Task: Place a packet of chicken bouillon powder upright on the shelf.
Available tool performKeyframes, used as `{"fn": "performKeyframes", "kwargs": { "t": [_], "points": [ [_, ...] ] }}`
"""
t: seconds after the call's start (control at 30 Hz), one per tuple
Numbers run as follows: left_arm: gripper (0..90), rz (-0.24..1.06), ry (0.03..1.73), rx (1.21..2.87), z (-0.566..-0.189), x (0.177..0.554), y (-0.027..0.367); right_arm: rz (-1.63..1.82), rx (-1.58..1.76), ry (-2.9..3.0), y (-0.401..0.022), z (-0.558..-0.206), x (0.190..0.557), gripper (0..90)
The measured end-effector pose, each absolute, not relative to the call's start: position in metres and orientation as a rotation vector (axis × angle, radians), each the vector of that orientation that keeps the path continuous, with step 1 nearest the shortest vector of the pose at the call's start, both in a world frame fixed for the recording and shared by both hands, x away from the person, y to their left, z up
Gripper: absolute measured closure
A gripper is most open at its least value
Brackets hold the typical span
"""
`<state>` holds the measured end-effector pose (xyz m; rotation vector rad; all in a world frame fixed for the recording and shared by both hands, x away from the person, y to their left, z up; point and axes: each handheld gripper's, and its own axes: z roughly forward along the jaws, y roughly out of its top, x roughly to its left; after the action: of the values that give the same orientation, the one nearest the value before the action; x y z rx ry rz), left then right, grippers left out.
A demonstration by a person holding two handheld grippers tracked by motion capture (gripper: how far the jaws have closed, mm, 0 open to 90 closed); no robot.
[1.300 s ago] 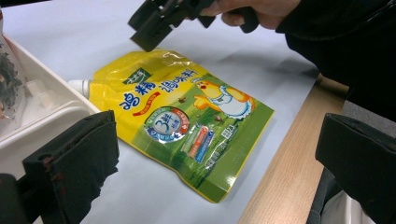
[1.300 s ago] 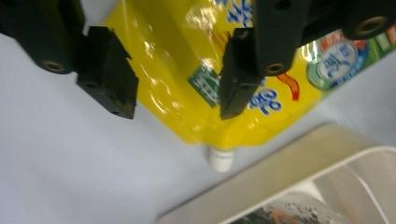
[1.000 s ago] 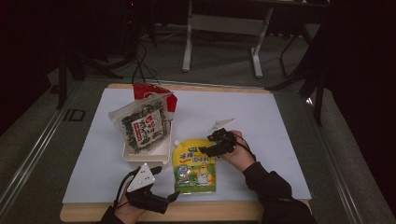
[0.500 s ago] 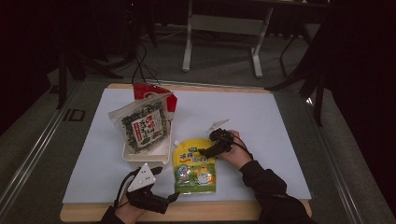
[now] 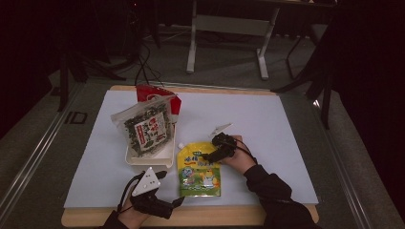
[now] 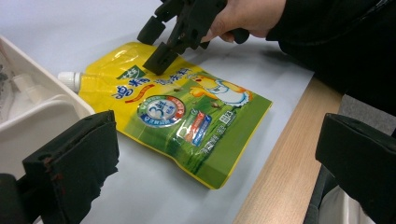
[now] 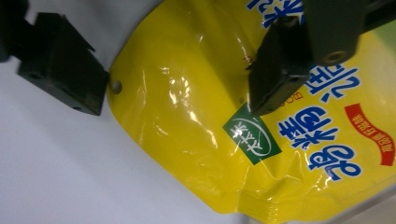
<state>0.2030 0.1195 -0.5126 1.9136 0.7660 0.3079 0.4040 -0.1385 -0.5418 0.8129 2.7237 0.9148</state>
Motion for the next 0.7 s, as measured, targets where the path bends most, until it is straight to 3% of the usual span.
{"fn": "performKeyframes", "kwargs": {
  "t": [0.1, 0.17, 0.23, 0.3, 0.4, 0.47, 0.6, 0.7],
  "points": [
    [0.7, 0.31, 0.765, 1.913, -0.512, 0.203, 0.119, 0.898, 0.806, 2.718, -0.139, -0.54, 0.402, 30.1],
    [0.7, 0.312, 0.765, 1.914, -0.512, 0.203, 0.119, 0.876, 0.769, 2.725, -0.138, -0.536, 0.398, 45.3],
    [0.7, 0.309, 0.767, 1.912, -0.513, 0.203, 0.119, 0.842, 0.716, 2.712, -0.135, -0.534, 0.394, 50.1],
    [0.7, 0.311, 0.767, 1.914, -0.513, 0.203, 0.119, 0.813, 0.688, 2.699, -0.134, -0.533, 0.394, 62.4],
    [0.7, 0.31, 0.766, 1.915, -0.512, 0.203, 0.119, 0.809, 0.697, 2.7, -0.133, -0.533, 0.395, 67.2],
    [0.7, 0.309, 0.768, 1.912, -0.513, 0.203, 0.119, 0.808, 0.693, 2.697, -0.133, -0.533, 0.395, 64.3],
    [0.7, 0.309, 0.765, 1.914, -0.512, 0.203, 0.12, 0.838, 0.762, 2.662, -0.139, -0.536, 0.403, 36.4],
    [0.7, 0.307, 0.768, 1.914, -0.513, 0.203, 0.12, 0.878, 0.793, 2.672, -0.145, -0.539, 0.407, 28.5]
  ]
}}
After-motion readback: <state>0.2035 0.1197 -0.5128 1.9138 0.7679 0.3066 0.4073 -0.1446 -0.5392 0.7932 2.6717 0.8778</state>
